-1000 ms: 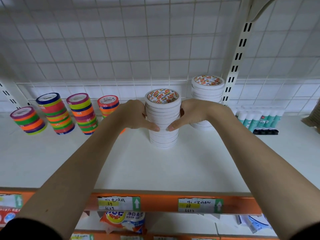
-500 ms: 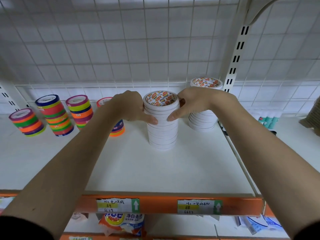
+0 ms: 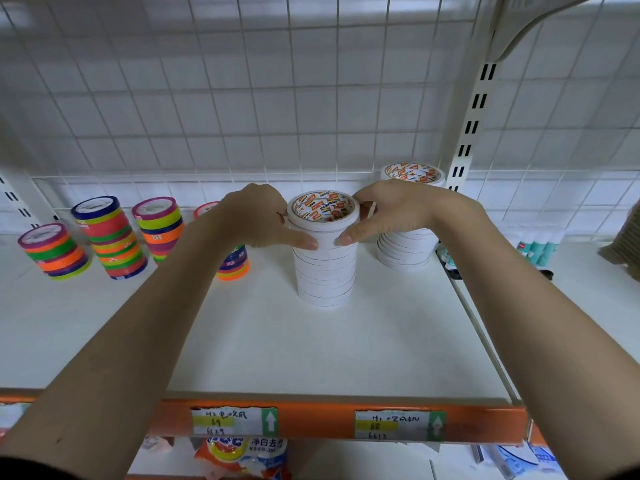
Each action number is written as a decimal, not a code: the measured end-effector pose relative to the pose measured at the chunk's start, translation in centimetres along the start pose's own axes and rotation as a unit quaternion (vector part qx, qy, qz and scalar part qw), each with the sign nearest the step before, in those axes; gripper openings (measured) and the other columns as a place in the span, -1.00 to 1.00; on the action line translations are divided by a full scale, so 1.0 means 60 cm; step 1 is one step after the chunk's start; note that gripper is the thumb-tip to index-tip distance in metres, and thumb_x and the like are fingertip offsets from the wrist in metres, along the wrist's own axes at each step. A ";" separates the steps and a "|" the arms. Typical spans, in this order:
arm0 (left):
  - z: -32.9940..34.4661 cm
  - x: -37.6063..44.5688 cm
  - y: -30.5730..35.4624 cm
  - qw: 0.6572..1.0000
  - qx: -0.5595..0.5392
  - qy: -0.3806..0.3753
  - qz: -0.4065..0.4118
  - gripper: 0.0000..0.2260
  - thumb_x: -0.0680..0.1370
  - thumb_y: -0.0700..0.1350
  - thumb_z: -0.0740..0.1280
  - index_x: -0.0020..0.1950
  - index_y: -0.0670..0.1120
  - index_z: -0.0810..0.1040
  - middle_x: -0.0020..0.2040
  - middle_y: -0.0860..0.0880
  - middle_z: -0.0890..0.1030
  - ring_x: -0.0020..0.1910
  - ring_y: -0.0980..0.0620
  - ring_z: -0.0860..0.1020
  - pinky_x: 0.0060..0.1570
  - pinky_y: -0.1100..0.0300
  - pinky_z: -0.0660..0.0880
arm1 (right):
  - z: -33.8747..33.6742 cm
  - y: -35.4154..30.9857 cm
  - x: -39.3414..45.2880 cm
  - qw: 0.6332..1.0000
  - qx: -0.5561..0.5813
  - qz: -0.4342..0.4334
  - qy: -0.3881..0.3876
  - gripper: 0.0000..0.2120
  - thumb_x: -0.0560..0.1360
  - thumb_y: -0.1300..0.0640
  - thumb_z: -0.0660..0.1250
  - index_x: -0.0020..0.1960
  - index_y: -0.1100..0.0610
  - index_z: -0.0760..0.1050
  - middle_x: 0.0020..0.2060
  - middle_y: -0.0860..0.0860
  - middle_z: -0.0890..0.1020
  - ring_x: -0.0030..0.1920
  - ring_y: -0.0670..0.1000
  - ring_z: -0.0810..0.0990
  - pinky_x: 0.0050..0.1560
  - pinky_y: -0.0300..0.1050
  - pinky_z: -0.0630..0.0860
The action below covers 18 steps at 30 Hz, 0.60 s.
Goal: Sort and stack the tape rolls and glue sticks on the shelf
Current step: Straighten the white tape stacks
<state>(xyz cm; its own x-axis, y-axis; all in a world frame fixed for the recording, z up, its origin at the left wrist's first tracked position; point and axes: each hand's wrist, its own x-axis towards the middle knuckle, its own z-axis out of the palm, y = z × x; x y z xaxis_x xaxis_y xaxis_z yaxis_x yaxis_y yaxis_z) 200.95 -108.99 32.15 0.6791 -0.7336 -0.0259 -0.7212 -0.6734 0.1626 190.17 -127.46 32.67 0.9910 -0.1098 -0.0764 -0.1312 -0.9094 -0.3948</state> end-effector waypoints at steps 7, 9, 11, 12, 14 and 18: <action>0.001 -0.007 0.005 1.000 -0.003 0.014 -0.022 -0.34 0.25 0.41 0.30 0.13 -0.04 0.62 0.02 -0.05 0.64 0.01 -0.04 0.54 0.13 -0.02 0.49 | 0.004 0.003 0.001 1.000 0.002 -0.009 0.027 -0.49 0.24 -0.32 0.42 0.02 0.02 0.61 -0.11 0.01 0.66 -0.04 -0.01 0.58 0.11 -0.01 0.47; -0.001 -0.011 0.009 1.000 -0.011 0.013 -0.025 -0.30 0.21 0.43 0.27 0.13 -0.02 0.63 0.01 -0.04 0.64 0.01 -0.03 0.54 0.12 0.00 0.49 | 0.005 0.003 -0.001 1.000 0.013 -0.009 0.027 -0.48 0.23 -0.32 0.42 0.01 0.03 0.60 -0.09 0.03 0.65 -0.01 0.01 0.58 0.12 -0.01 0.47; -0.002 -0.015 0.012 0.999 -0.025 0.007 -0.024 -0.27 0.17 0.44 0.26 0.12 -0.02 0.63 0.01 -0.04 0.65 0.01 -0.02 0.54 0.11 0.00 0.50 | 0.005 0.001 -0.003 0.999 0.025 -0.009 0.023 -0.45 0.21 -0.34 0.42 0.01 0.03 0.60 -0.06 0.02 0.65 0.01 0.01 0.58 0.14 0.02 0.47; -0.002 -0.016 0.013 0.999 -0.031 0.006 -0.024 -0.32 0.21 0.41 0.29 0.12 -0.03 0.63 0.02 -0.05 0.65 0.01 -0.03 0.54 0.12 0.00 0.50 | 0.005 0.000 -0.003 0.999 0.028 -0.008 0.020 -0.44 0.21 -0.34 0.41 0.02 0.03 0.59 -0.05 0.02 0.65 0.02 0.01 0.58 0.16 0.04 0.47; -0.002 -0.015 0.013 0.999 -0.042 0.009 -0.025 -0.40 0.28 0.35 0.34 0.13 -0.04 0.63 0.03 -0.06 0.65 0.02 -0.03 0.55 0.12 0.01 0.50 | 0.004 -0.001 -0.003 0.999 0.026 -0.010 0.020 -0.44 0.22 -0.35 0.41 0.03 0.05 0.59 -0.04 0.03 0.65 0.02 0.02 0.58 0.17 0.06 0.48; 0.000 -0.011 0.013 0.998 -0.058 0.007 -0.031 -0.43 0.33 0.29 0.36 0.15 -0.09 0.62 0.04 -0.09 0.64 0.03 -0.05 0.55 0.09 0.07 0.50 | 0.004 -0.002 -0.001 0.999 0.030 -0.006 0.022 -0.41 0.24 -0.33 0.41 0.06 0.09 0.58 -0.03 0.03 0.64 0.02 0.03 0.58 0.15 0.06 0.48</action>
<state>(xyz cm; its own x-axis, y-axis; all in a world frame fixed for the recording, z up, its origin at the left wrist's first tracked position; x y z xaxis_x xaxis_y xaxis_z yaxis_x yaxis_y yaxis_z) 199.91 -109.03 32.30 0.7248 -0.6884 -0.0269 -0.6569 -0.7024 0.2742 190.13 -127.26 32.48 0.9925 -0.1183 -0.0310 -0.1196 -0.8854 -0.4492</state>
